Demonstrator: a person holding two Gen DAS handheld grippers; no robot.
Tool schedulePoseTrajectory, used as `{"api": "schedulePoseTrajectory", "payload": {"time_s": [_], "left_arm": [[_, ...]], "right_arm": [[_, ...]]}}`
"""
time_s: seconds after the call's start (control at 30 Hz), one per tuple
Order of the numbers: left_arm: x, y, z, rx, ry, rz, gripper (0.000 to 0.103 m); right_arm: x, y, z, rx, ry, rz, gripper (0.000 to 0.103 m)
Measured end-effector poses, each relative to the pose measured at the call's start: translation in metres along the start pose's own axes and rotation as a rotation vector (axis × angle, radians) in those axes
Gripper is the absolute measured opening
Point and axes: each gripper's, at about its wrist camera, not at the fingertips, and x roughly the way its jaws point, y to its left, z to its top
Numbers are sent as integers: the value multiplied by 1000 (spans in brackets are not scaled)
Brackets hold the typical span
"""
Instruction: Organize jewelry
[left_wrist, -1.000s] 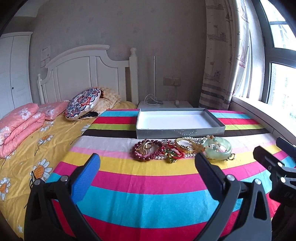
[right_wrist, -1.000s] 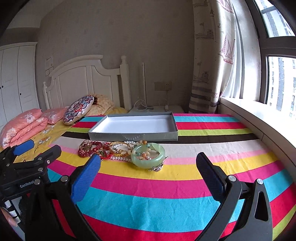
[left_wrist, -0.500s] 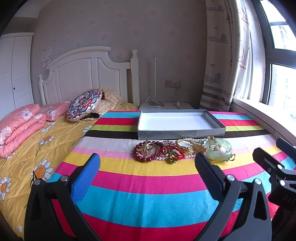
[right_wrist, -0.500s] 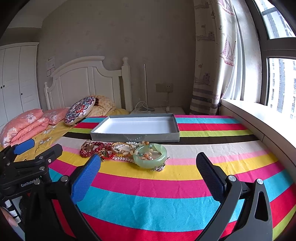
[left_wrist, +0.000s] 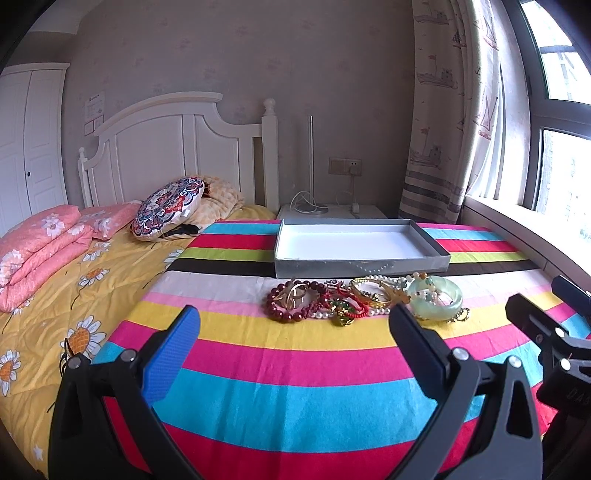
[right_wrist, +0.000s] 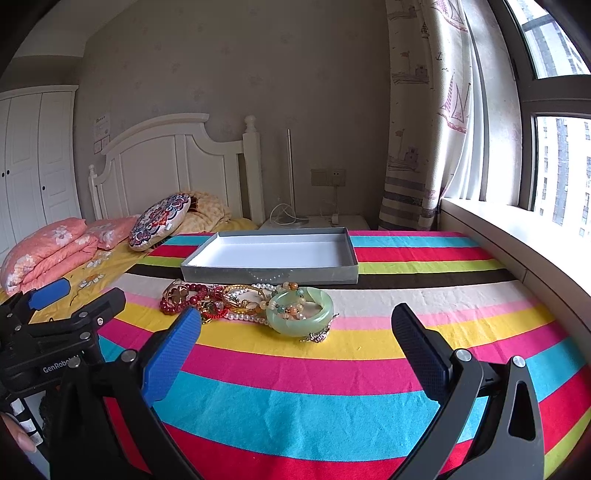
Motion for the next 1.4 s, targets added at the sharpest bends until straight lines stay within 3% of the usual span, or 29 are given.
{"api": "schedulePoseTrajectory", "payload": {"time_s": [0.7,0.87,1.03,1.17,1.4], "left_arm": [[-1,-3,3,21,-10,-4,101],[14,11,9,-25,63,44,101],[37,35,14,-76,133,-14,101],[55,55,11,-124,164,-7,101],[76,58,1,-75,249,-97,101]], "right_arm": [[7,0,-2,-4,21,28,99],[37,-15,2,30,127,54,99],[78,-16,9,-29,249,45,99],[118,-9,14,-78,352,60,99],[175,4,16,-204,467,95,99]]}}
